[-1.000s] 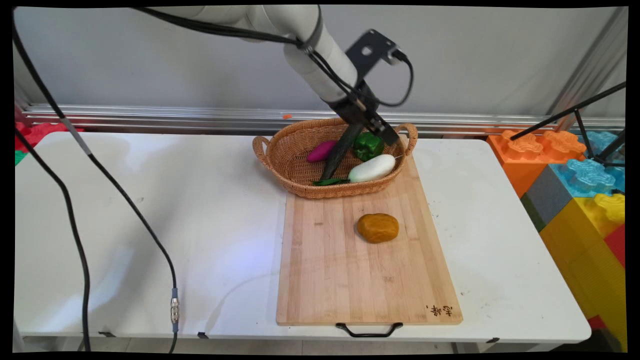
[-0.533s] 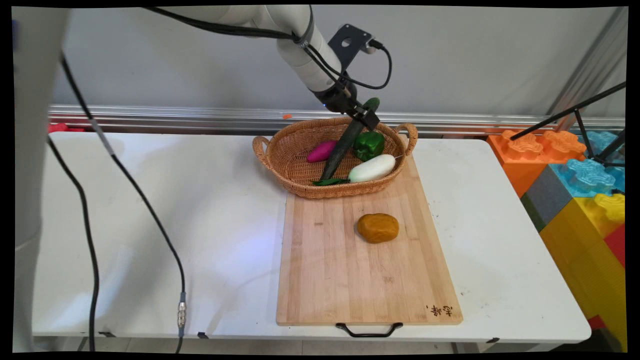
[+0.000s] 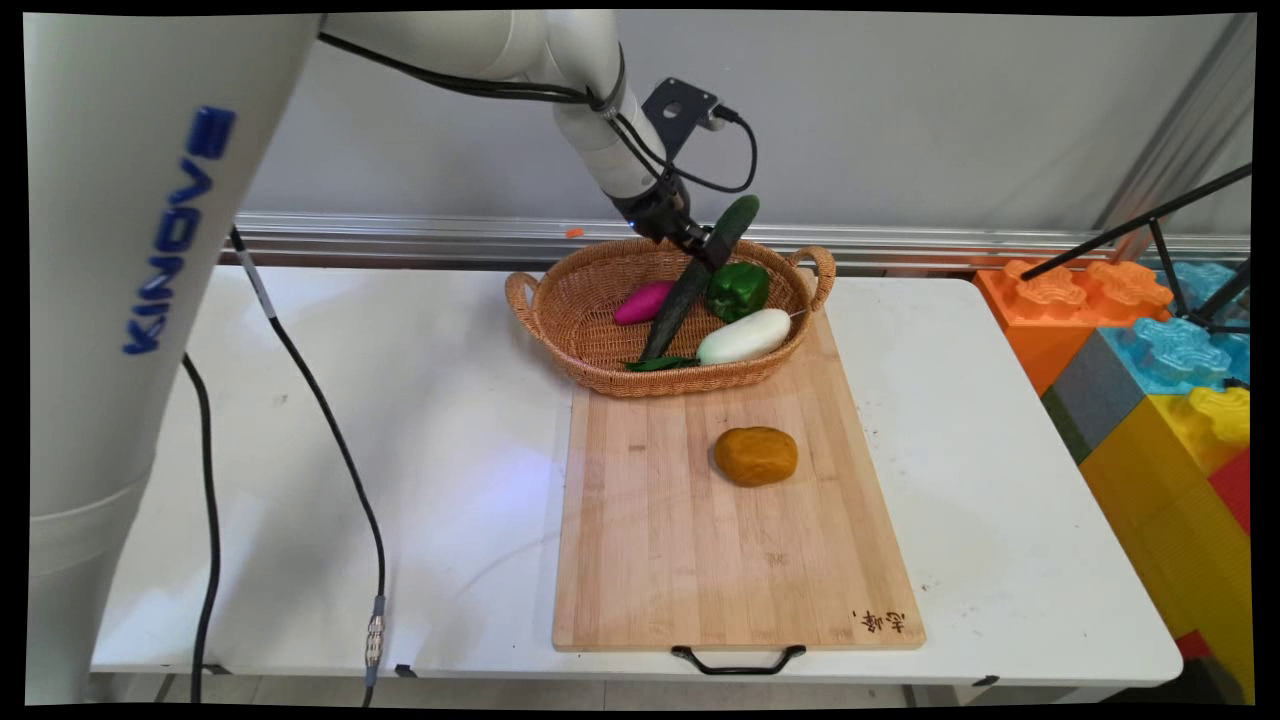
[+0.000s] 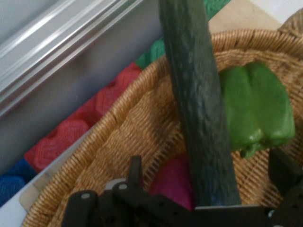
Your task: Pick up the cucumber from the vegetable basket
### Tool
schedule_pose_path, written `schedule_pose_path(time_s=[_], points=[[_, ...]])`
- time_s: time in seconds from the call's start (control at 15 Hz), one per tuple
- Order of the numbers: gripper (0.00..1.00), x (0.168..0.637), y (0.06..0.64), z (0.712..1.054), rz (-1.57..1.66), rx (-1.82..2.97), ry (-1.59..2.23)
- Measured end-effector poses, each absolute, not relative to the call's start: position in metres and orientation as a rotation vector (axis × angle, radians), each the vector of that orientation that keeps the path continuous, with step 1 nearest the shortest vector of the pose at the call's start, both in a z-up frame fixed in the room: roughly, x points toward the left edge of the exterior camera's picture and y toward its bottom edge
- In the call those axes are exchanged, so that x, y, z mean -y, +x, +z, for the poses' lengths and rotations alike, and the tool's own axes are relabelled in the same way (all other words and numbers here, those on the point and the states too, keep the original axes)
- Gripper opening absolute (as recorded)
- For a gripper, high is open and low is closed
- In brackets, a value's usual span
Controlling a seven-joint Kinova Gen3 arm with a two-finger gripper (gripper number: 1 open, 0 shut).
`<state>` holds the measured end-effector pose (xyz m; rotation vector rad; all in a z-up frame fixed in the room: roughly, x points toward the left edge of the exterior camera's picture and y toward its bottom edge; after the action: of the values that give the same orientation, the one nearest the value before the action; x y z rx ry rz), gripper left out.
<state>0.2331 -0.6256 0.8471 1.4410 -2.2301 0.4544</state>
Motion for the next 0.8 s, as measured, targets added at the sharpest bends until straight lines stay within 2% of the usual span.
schedule_pose_path(time_s=[0.8], points=[[1.00,0.639,0.235,0.823,0.426,2.365,1.357]])
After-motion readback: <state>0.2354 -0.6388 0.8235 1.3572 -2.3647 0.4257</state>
